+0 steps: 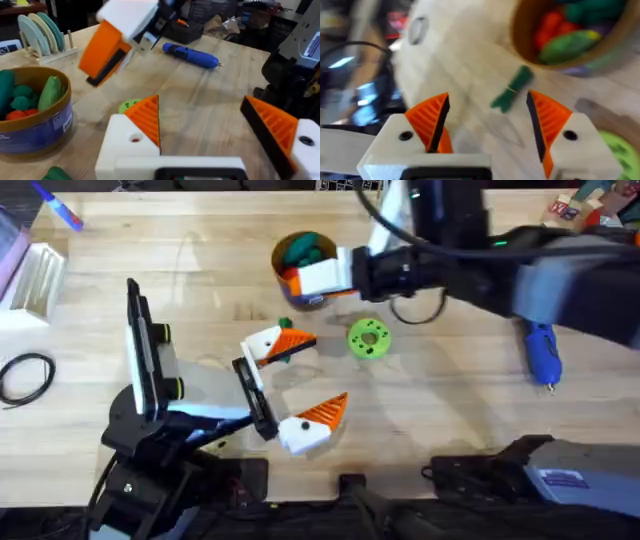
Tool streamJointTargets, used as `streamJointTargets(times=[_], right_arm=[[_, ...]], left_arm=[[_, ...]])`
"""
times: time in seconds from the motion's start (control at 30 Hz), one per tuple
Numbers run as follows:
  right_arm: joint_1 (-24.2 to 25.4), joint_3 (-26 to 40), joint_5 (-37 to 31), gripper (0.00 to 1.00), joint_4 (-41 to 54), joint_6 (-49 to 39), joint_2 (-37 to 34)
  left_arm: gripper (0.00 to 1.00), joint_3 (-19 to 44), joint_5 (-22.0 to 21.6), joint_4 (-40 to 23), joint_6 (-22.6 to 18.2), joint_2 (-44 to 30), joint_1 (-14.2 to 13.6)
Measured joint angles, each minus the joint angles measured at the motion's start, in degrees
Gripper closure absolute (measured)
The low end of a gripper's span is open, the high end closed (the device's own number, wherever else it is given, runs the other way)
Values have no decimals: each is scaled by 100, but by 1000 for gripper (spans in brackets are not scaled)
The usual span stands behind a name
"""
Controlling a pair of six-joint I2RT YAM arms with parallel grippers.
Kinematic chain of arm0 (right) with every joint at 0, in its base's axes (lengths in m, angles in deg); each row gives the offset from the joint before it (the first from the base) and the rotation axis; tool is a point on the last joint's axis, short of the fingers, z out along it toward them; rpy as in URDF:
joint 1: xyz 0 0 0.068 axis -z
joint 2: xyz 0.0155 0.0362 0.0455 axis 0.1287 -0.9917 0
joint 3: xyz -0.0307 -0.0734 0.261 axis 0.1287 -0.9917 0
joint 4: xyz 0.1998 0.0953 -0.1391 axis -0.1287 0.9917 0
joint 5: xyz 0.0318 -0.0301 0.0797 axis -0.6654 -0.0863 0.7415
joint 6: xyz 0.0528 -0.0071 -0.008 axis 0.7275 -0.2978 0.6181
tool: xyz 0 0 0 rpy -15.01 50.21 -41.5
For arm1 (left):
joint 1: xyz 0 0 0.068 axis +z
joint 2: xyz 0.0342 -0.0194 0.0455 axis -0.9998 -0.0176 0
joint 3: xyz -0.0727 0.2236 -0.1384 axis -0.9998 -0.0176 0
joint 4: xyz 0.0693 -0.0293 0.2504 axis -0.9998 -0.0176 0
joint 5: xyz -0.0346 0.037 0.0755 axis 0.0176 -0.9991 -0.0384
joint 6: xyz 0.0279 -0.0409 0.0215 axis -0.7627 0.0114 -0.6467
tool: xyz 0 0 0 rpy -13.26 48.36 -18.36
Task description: Pick up the gripper from the table and insert it into the empty holder that is missing its gripper. Then pick up a screw, insert it into the mounting hole, and use the screwdriver to tighten it. Finally, clean up the table by picking up the vegetable and placing it into the bucket.
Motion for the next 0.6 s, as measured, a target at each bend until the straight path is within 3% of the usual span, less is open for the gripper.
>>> streamJointTargets(times=[0.13,0.27,0.33,0.5,0.6], right_arm=[[-124,0,-1763,81,1769,-804,1124],[-405,2,-2988,80,3248,-1198,1542],[-519,0,-3332,83,3612,-1308,1455],[-786,-15,-3763,337,3558,-1437,1003],[-950,-17,-3855,381,3428,-1472,714]], left_arm=[[15,0,-2,0,0,-2,0],[16,0,-1,0,0,0,0],[15,0,-2,0,0,-2,0],[15,0,-1,0,0,-1,0],[15,0,-1,0,0,-2,0]])
